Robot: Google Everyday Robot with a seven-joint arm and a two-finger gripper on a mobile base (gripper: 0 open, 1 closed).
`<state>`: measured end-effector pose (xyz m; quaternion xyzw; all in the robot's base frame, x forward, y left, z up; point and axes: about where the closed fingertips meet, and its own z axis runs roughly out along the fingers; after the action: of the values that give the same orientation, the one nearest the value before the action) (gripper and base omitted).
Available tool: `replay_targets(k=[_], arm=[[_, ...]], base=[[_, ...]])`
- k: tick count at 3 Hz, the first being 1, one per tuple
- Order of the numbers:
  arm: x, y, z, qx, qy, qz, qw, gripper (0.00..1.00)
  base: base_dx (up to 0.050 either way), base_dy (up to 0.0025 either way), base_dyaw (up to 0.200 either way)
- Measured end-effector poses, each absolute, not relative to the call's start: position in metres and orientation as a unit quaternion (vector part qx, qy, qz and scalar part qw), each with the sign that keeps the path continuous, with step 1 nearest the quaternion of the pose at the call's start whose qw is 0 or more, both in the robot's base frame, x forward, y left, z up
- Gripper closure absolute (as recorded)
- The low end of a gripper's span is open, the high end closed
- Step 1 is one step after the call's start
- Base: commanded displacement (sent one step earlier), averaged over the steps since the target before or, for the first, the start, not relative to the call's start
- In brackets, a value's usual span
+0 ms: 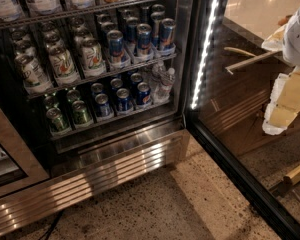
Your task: Close right fridge door
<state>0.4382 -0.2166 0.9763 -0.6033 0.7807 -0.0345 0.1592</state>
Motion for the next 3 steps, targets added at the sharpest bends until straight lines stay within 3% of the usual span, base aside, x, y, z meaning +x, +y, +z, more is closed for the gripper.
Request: replay_targets(k=[3], arm=[[0.4382, -0.2166, 0.9763, -0.603, 0.781, -0.035, 0.159, 0.00]], base=[[-0.050, -0.00002, 0.000]])
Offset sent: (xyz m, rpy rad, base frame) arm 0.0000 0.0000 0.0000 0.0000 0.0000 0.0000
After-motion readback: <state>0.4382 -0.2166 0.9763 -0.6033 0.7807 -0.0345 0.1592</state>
